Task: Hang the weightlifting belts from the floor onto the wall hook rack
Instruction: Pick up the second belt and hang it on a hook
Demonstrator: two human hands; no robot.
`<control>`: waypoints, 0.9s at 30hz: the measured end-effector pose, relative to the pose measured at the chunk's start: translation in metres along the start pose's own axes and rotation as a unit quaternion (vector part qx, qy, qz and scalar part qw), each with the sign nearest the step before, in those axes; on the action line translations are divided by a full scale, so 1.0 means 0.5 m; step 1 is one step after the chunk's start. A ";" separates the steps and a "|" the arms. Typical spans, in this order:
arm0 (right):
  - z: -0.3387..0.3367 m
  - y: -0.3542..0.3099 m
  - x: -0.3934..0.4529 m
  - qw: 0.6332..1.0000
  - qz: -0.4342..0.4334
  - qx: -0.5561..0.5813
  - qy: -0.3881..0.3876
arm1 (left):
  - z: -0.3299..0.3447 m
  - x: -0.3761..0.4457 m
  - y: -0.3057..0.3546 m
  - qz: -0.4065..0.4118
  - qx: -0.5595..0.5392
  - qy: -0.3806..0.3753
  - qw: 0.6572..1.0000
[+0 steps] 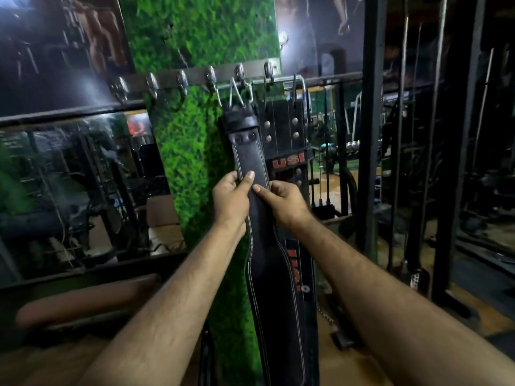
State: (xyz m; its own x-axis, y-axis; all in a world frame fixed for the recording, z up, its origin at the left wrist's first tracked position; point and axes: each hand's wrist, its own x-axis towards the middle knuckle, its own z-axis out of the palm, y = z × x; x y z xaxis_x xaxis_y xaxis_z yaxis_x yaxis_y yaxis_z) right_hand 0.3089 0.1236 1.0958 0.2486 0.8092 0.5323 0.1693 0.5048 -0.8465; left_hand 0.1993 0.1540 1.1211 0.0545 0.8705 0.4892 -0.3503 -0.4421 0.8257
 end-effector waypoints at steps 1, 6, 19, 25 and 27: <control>-0.003 0.016 -0.014 1.000 0.008 0.005 -0.009 | -0.010 -0.015 -0.019 -0.002 0.012 -0.004 1.000; -0.012 0.165 -0.117 0.997 0.057 -0.001 -0.053 | -0.087 -0.105 -0.144 -0.029 0.098 -0.029 0.994; 0.003 0.448 -0.291 0.985 0.158 0.009 -0.064 | -0.238 -0.234 -0.393 -0.202 0.187 -0.077 0.958; 0.002 0.640 -0.420 0.959 0.248 -0.082 -0.106 | -0.339 -0.342 -0.620 -0.293 0.231 -0.097 0.923; 0.005 0.689 -0.465 0.954 0.264 -0.105 -0.100 | -0.360 -0.381 -0.674 -0.312 0.265 -0.100 0.907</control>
State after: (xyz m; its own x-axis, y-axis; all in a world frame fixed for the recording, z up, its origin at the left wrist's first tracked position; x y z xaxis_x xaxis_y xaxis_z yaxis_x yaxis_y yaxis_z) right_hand 0.3072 0.1098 0.6804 0.1687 0.9857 0.0026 0.2630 -0.0425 -0.9639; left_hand 0.1389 0.1761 0.6988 0.2739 0.9540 -0.1218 0.3021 0.0349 0.9526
